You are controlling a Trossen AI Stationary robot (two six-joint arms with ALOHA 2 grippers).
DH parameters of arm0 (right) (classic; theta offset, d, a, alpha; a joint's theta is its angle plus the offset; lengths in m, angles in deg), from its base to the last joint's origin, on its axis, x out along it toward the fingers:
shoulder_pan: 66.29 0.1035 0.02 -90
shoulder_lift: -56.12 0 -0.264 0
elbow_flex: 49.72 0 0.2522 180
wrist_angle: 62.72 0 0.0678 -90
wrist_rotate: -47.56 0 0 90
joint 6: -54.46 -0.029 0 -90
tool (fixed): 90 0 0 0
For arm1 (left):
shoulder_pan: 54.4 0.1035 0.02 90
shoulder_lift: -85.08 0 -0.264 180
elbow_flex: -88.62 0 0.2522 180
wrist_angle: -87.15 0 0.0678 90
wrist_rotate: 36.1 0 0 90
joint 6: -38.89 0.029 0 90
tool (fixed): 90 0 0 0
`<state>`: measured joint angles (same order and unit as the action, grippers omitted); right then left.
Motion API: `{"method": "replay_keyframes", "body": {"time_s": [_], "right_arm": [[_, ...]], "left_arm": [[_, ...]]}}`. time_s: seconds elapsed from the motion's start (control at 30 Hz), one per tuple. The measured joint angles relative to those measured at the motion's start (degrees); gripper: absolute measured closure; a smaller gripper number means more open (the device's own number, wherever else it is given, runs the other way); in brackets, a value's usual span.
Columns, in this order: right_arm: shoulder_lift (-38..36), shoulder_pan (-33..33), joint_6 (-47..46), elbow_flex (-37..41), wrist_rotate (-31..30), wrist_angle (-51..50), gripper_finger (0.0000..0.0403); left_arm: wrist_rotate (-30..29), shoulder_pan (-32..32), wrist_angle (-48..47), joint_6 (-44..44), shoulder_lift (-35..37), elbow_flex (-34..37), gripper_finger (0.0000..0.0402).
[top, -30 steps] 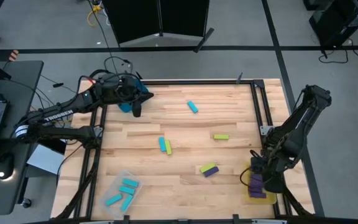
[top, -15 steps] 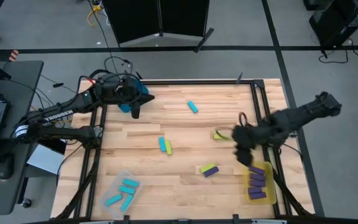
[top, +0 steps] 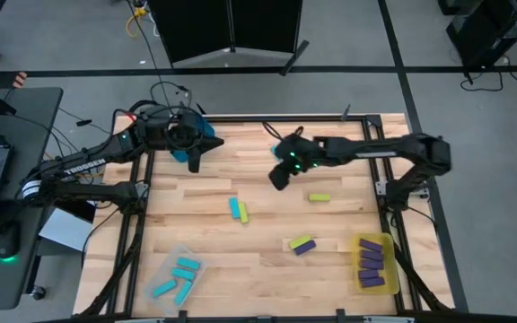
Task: Sort blocks
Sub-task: Put the blue block into the transparent bin
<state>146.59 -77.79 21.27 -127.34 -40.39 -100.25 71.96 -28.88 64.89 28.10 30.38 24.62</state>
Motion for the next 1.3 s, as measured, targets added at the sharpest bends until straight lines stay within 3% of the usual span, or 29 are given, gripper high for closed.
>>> {"method": "replay_keyframes", "body": {"time_s": [0.23,0.5,0.77,1.3], "right_arm": [[5.66,-3.21,3.38,0.00,7.43,9.49,0.0169],[0.57,-8.04,5.90,0.00,10.81,7.42,0.0149],[3.88,-11.20,3.39,-0.02,0.80,2.59,0.0148],[16.41,-13.43,4.70,-0.02,-8.04,2.78,0.0146]], "left_arm": [[2.59,0.00,-0.15,-0.34,0.00,0.00,0.0395],[5.64,0.00,-0.20,-0.39,0.00,0.00,0.0396],[5.74,-0.01,-0.15,-0.39,0.00,0.00,0.0391],[6.13,-0.01,-0.14,-1.77,0.00,0.01,0.0388]]}}
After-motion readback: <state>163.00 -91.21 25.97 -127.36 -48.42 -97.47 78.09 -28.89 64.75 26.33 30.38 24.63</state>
